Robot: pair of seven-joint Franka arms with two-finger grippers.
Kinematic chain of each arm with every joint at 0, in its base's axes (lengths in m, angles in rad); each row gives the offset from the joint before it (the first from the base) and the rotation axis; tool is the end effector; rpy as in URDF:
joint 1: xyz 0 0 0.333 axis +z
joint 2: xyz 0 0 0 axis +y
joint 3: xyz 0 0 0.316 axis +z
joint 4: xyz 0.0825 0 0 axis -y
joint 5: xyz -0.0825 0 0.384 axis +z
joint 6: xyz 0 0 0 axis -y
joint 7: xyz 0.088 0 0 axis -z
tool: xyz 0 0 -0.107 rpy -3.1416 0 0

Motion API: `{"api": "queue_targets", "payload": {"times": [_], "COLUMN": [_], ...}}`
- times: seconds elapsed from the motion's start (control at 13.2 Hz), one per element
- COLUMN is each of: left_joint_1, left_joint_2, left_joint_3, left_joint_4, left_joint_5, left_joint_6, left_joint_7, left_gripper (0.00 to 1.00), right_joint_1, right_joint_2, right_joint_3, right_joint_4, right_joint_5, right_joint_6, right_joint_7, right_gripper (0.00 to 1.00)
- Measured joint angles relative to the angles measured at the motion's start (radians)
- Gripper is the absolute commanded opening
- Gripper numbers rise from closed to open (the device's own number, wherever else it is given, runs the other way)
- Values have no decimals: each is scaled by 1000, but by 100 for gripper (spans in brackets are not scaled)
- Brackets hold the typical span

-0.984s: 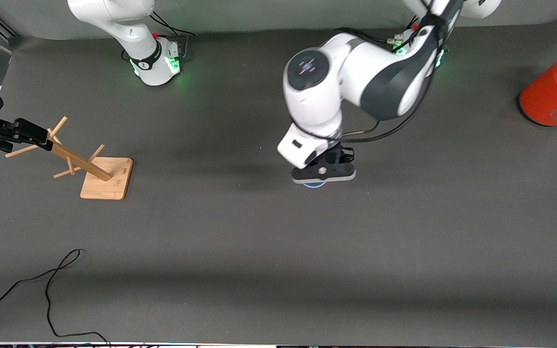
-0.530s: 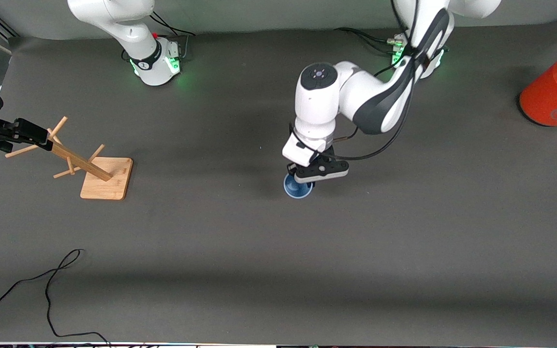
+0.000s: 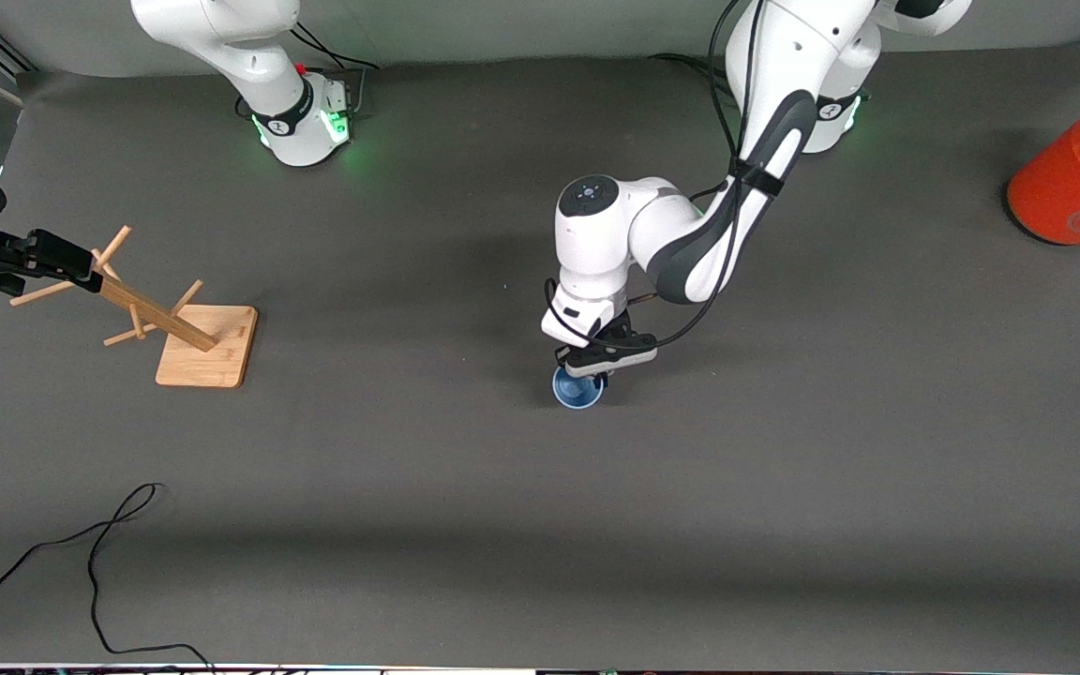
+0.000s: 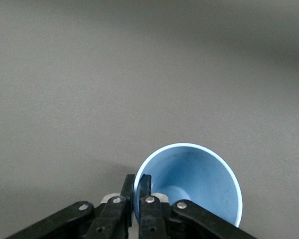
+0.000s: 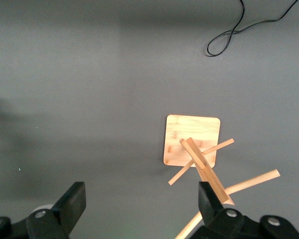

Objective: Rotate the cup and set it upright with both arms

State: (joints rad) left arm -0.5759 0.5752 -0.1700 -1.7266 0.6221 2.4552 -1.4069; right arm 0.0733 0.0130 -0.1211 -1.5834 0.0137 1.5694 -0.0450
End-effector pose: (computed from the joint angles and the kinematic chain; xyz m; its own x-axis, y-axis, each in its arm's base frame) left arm 0.5122 -0.4561 0.2708 0.9003 0.2294 0.3700 0.2343 -0.9716 0.0321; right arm 0.5571 -0.0247 0.6113 0.9996 -0.0028 -0.0263 -0.0032 -0.9999 -0.0133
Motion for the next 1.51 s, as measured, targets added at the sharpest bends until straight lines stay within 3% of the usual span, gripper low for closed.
{"api": "queue_targets", "payload": {"times": [0.08,0.15,0.23,0.68,0.91,1.21,1.51], "left_joint_1": [0,-1,-2,-3,1,56,250], "left_joint_2": [2,2,2,-2,-23,-68,-176], "left_joint_3": [0,-1,-1,-2,-2,5,7], "left_joint_4": [0,0,1,14,63,207,252], "left_joint_5": [11,17,19,21,-1,-217,-357], "left_joint_6": [2,3,3,-1,-115,-321,-537], "left_joint_7": [-4,-6,-7,-11,13,327,731], "left_gripper": [8,87,100,100,100,100,100], "right_joint_1": [0,0,0,0,0,0,0], "right_joint_2": [0,0,0,0,0,0,0], "right_joint_3": [0,0,0,0,0,0,0], "right_joint_4": [0,0,0,0,0,0,0], "right_joint_5": [0,0,0,0,0,0,0], "right_joint_6": [0,0,0,0,0,0,0], "right_joint_7": [0,0,0,0,0,0,0], "right_gripper": [100,100,100,100,100,100,100]}}
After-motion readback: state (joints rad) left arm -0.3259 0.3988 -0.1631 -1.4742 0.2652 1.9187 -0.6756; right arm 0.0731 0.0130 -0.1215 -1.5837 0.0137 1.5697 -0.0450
